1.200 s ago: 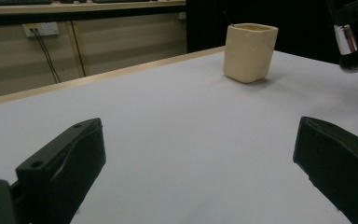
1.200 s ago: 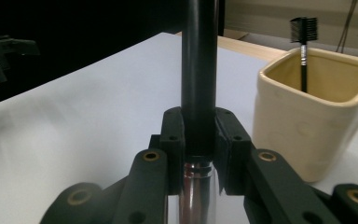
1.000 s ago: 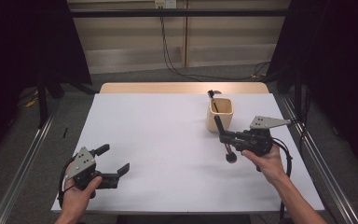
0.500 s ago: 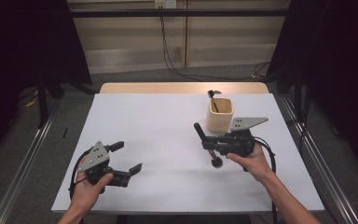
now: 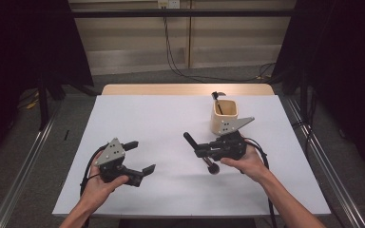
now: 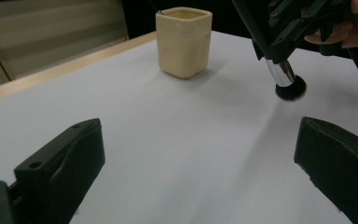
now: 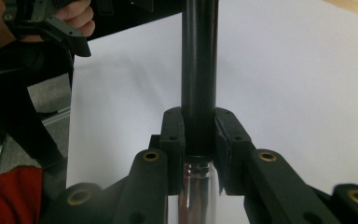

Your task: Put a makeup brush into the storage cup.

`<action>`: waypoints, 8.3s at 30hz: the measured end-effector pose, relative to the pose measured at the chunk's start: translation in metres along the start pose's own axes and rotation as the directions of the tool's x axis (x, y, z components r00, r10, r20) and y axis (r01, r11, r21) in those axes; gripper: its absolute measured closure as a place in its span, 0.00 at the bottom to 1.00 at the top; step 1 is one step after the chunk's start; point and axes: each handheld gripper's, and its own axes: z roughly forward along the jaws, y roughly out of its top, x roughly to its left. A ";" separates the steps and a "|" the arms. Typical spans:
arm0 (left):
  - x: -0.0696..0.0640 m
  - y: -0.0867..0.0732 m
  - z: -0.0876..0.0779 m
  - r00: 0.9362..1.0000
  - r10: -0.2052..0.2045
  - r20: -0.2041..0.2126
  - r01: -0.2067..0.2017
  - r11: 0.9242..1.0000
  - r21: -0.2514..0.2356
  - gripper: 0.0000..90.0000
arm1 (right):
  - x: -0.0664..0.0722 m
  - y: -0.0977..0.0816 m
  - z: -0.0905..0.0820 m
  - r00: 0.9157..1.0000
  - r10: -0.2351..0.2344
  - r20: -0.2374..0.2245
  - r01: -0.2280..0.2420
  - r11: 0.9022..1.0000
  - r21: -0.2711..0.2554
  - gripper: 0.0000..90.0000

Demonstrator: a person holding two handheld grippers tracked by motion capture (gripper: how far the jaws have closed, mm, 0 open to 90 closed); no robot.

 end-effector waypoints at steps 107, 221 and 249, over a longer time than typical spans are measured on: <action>-0.014 0.046 0.088 0.891 0.016 0.454 -0.276 0.813 0.513 0.80 | 0.025 0.042 0.072 0.921 -0.246 -0.302 0.383 0.712 0.588 0.84; 0.029 -0.003 0.005 0.970 -0.069 0.232 0.034 0.988 0.147 0.83 | 0.011 -0.038 -0.011 0.992 -0.055 0.114 0.050 0.998 0.044 0.06; 0.015 0.002 0.011 0.974 0.009 0.225 0.012 0.996 -0.088 0.83 | 0.018 -0.036 0.005 0.999 -0.038 -0.014 0.031 0.938 -0.345 0.00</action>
